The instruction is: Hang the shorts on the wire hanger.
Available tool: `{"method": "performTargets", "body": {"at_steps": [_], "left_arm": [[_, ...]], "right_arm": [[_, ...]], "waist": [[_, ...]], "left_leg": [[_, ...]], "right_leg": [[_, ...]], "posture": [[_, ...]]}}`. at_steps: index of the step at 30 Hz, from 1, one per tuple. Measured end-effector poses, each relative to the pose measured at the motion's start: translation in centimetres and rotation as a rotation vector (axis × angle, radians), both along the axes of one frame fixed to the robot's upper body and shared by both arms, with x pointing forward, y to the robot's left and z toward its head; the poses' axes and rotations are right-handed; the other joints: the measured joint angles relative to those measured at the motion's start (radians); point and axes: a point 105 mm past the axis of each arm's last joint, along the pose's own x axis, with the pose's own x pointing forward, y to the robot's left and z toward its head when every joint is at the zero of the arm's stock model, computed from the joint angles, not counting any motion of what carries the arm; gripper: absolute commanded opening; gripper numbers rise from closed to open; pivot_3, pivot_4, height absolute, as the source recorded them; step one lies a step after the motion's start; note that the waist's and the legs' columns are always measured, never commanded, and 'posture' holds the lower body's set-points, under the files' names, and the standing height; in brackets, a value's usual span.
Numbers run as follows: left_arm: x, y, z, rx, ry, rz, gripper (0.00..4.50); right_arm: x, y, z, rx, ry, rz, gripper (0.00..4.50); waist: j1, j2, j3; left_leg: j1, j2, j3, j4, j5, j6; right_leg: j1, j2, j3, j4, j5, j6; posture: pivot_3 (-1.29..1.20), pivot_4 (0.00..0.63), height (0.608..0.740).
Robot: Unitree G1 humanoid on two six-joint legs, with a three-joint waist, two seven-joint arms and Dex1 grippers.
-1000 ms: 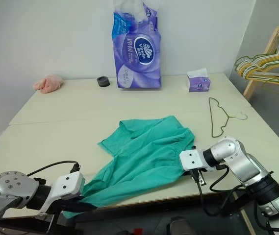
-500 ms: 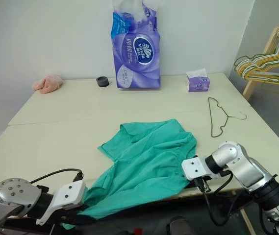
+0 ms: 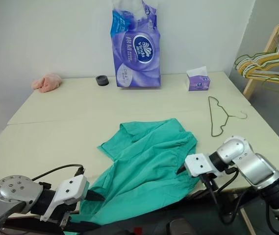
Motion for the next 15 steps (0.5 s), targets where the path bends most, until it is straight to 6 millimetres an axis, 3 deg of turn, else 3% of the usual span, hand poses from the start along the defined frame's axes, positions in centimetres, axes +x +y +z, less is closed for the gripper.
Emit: {"method": "performTargets", "body": {"at_steps": [8,12,15], "left_arm": [[2.4,-0.7,2.7,-0.202,-0.073,0.142,3.83],[6.8,-0.6,4.4,-0.324,-0.247,0.338,4.0],[9.4,0.8,4.4,-0.329,-0.32,0.492,4.46]], "right_arm": [[0.7,-0.1,4.1,0.189,0.129,-0.163,4.48],[5.5,0.5,7.3,0.45,0.084,-0.428,4.5],[8.8,-0.3,7.5,0.545,0.024,-0.639,4.5]], "waist": [[0.0,-0.001,0.002],[-0.002,-0.003,0.001],[-0.001,-0.004,0.0]], "left_leg": [[-0.001,0.0,0.0,0.0,0.0,0.0],[0.0,0.0,-0.001,0.002,0.0,0.0],[-0.001,-0.001,-0.001,0.003,0.0,0.0]], "right_leg": [[0.0,0.0,0.0,0.0,0.0,0.0],[0.002,0.002,0.001,0.0,0.004,0.002],[0.001,0.002,0.002,0.0,0.004,0.003]], "posture": [[-0.19,0.026,0.74],[-0.19,0.023,0.74],[-0.19,0.023,0.74]]}}
